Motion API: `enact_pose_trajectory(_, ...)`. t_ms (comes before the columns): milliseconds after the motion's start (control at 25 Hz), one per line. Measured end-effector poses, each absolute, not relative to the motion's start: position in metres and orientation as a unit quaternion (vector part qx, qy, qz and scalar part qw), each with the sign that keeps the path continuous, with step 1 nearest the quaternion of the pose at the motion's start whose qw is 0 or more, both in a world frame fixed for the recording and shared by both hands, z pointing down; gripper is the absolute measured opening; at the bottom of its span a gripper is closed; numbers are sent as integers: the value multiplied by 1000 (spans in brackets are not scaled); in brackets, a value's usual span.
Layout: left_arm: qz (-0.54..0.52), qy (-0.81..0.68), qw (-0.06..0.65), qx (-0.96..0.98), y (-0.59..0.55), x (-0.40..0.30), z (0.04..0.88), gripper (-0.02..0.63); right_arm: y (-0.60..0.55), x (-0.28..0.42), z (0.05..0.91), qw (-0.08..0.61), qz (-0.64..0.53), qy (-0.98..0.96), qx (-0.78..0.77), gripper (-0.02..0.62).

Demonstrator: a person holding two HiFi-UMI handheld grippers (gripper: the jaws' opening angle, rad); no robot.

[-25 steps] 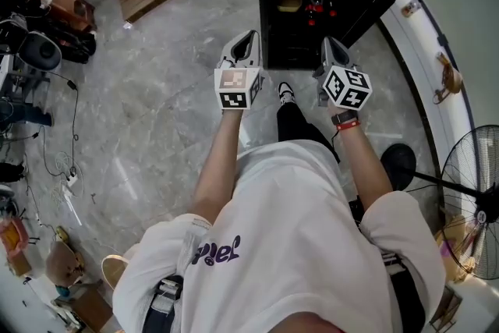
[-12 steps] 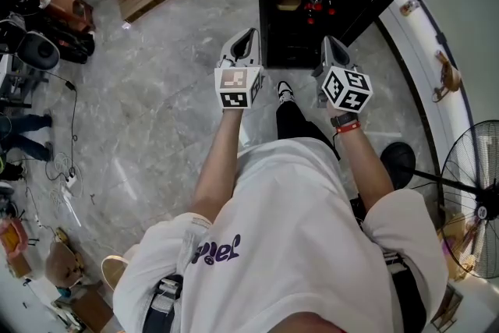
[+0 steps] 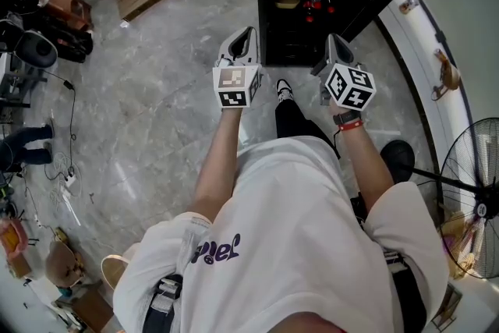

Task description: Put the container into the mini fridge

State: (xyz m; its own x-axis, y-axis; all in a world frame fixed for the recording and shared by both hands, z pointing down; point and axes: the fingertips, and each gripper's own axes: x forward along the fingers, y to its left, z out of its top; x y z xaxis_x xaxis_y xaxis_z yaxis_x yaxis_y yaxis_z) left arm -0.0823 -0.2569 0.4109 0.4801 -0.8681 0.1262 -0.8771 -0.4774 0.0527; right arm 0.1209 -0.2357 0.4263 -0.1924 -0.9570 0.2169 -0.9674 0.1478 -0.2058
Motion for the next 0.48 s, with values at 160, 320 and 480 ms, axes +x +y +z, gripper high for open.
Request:
enact_pose_trajectory(160, 44, -513, 60, 855, -261, -82, 416, 18, -235, 123, 433, 34, 150, -767, 622, 14)
enact_pose_trajectory(320, 61, -509, 85, 855, -260, -89, 435, 19, -220, 120, 447, 34, 192, -775, 601, 14)
enact_pose_trajectory(480, 66, -503, 151, 849, -272, -110, 464, 19, -216, 105, 457, 59, 238, -795, 554, 13)
